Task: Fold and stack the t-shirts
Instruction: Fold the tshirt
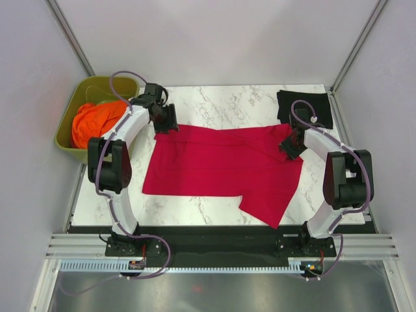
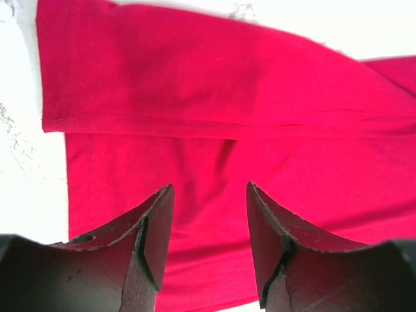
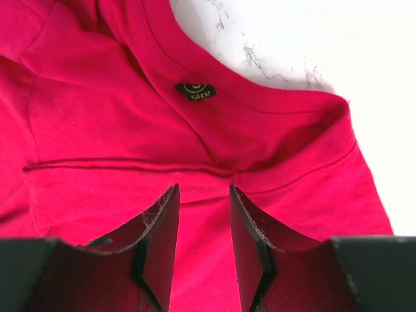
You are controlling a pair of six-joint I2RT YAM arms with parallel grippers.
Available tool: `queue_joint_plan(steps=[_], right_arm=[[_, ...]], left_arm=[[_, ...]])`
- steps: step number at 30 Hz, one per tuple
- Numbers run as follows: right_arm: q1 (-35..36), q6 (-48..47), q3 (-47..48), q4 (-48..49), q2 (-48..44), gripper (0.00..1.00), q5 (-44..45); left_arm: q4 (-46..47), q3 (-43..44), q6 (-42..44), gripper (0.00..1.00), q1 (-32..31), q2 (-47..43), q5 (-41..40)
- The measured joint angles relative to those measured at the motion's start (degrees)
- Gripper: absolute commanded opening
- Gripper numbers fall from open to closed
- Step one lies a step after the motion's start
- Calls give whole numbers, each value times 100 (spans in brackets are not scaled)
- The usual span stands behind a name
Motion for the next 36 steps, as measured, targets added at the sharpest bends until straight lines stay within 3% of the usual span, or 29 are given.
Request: queue_joint_plan(steps=[11, 14, 15, 18, 21, 36], right_arm=[[11, -42, -535, 693, 83, 44, 304], [11, -76, -662, 916, 39, 32, 345], [11, -94, -686, 992, 37, 21, 354], [11, -157, -726, 1139, 37, 5, 367], [22, -225, -726, 1198, 28, 0, 415], [35, -413, -726, 1202, -166, 0, 389]], left_arm=[[-39, 37, 79, 57, 251, 413, -297], [-37, 55, 111, 57, 251, 413, -466], [-42, 61, 122, 56, 251, 417, -516], [-63, 101, 142, 55, 260, 426, -673], [-94, 195, 144, 53, 282, 452, -916], [-101, 503, 63, 45, 341, 922, -1506]])
